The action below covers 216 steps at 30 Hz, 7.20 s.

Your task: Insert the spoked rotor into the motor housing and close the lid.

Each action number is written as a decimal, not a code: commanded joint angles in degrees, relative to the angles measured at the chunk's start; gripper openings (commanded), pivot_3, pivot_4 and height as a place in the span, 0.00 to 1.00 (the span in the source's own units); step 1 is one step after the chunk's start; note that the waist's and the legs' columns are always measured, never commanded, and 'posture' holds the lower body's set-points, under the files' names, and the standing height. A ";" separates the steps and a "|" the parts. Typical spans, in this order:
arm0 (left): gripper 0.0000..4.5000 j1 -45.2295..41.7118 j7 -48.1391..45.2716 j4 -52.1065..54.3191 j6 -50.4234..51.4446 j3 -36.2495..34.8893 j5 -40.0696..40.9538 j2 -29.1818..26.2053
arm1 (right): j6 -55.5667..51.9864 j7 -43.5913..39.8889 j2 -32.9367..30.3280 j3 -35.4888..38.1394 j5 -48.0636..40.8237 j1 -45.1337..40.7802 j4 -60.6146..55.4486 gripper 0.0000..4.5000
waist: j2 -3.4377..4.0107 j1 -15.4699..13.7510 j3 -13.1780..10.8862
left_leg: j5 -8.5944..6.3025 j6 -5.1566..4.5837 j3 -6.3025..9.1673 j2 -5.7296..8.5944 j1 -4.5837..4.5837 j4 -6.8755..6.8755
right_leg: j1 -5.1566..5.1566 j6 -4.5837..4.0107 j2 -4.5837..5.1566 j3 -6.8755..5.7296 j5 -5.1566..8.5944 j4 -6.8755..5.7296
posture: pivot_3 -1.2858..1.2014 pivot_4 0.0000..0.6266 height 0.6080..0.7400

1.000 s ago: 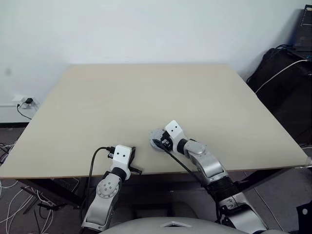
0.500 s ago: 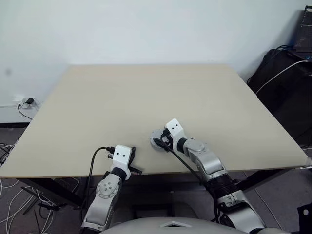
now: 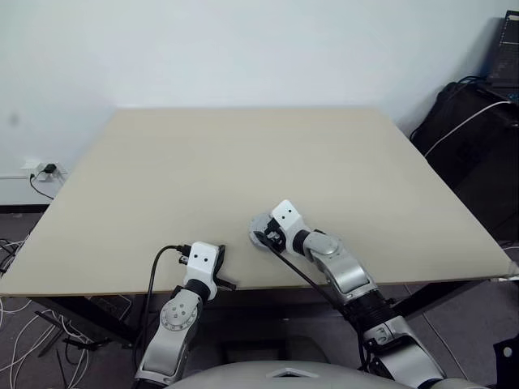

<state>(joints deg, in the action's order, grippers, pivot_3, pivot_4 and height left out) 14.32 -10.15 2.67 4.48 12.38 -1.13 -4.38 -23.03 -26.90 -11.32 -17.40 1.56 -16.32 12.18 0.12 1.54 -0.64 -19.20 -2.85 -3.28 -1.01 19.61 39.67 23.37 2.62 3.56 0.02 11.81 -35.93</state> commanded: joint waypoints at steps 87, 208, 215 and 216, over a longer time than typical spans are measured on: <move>0.00 -42.03 -28.95 -27.59 33.70 -0.93 11.86 -1.77 | -17.10 -1.09 -2.84 16.05 -17.33 18.25 -27.93 1.00 | -0.37 -0.84 0.07 | -0.13 -0.01 0.21 0.48 0.31 -0.03 | -0.08 0.13 0.01 -0.04 0.17 0.13 | 0.52 0.00 1.00; 0.99 6.10 -18.71 11.19 32.16 -17.51 58.23 11.20 | -45.77 11.28 15.22 38.65 -76.30 8.17 -9.40 0.29 | 0.16 0.62 -0.24 | -0.29 -0.31 0.16 0.33 1.02 0.22 | 0.57 0.34 0.24 -0.04 0.05 0.14 | 0.52 0.00 1.00; 0.99 7.17 -15.57 9.35 33.35 -18.45 68.01 14.20 | -48.26 11.14 13.58 37.95 -77.04 8.22 -9.09 0.29 | 0.16 0.59 -0.25 | -0.29 -0.31 0.17 0.32 1.00 0.22 | 0.55 0.33 0.23 -0.04 0.05 0.16 | 0.52 0.00 1.00; 0.99 7.19 -15.30 9.28 33.42 -18.25 68.86 14.06 | -48.53 11.12 13.41 37.87 -77.13 8.22 -9.04 0.29 | 0.15 0.61 -0.25 | -0.29 -0.31 0.17 0.32 1.00 0.22 | 0.54 0.33 0.23 -0.03 0.06 0.16 | 0.52 0.00 1.00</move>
<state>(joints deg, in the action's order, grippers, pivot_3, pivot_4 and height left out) 21.87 -25.67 11.39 37.39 -6.79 64.97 4.26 -70.78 -14.50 1.99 21.15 -71.87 -6.57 4.72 0.27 2.14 -0.89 -19.49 -3.16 -3.12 -0.69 20.62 39.89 23.92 2.95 3.79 -0.02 11.87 -35.78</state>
